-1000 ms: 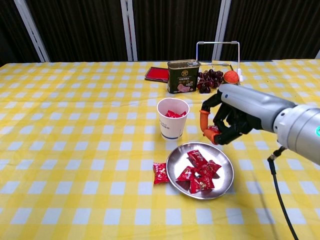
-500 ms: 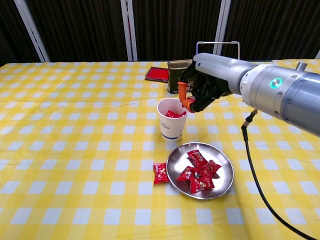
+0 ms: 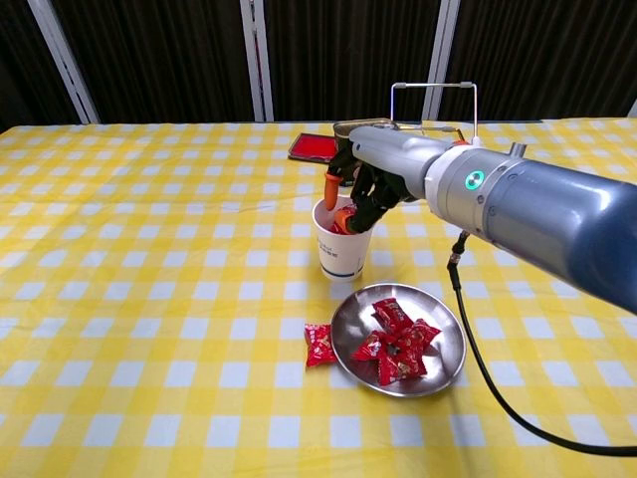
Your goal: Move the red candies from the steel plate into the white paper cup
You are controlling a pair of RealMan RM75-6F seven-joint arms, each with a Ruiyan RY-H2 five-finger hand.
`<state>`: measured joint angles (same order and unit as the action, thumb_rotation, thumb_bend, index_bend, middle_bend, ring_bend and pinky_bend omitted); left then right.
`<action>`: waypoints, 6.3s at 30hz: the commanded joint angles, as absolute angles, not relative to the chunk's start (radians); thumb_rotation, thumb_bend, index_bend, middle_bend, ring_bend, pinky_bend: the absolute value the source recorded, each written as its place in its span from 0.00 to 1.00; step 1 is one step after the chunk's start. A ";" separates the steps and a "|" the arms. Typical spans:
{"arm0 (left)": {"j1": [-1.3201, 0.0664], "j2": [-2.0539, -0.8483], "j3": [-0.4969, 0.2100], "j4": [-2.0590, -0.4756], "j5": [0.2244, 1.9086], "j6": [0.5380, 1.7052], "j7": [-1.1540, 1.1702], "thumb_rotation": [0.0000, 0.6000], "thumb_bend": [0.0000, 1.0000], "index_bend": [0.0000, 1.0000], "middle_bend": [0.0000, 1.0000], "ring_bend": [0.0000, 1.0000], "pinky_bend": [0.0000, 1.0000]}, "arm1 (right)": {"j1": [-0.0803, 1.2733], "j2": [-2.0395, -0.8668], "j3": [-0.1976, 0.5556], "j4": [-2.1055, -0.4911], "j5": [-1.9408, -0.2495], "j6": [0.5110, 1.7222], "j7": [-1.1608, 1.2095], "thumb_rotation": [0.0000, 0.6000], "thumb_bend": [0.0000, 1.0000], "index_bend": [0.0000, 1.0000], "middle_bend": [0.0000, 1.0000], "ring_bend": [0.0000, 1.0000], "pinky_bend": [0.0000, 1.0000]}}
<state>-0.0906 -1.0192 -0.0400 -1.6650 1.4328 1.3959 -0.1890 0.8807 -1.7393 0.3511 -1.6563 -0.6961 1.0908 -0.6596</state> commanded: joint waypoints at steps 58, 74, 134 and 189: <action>-0.069 -1.040 -0.036 -1.648 1.489 1.472 -0.186 1.00 0.04 0.00 0.00 0.00 0.00 | 0.654 -1.612 0.004 -1.943 -0.982 1.249 -0.558 1.00 0.40 0.33 0.80 0.91 0.97; -0.029 -1.050 -0.016 -1.584 1.564 1.567 -0.267 1.00 0.04 0.00 0.00 0.00 0.00 | 0.627 -1.713 -0.010 -1.880 -0.982 1.235 -0.623 1.00 0.39 0.25 0.80 0.92 0.97; -0.038 -1.044 -0.015 -1.591 1.549 1.536 -0.263 1.00 0.04 0.00 0.00 0.00 0.00 | 0.694 -1.915 0.154 -1.659 -0.798 1.124 -0.621 1.00 0.41 0.49 0.80 0.92 0.97; -0.040 -1.042 -0.018 -1.596 1.536 1.526 -0.260 1.00 0.04 0.00 0.00 0.00 0.00 | 0.731 -1.768 0.363 -1.712 -0.808 1.171 -0.536 1.00 0.54 0.54 0.80 0.92 0.97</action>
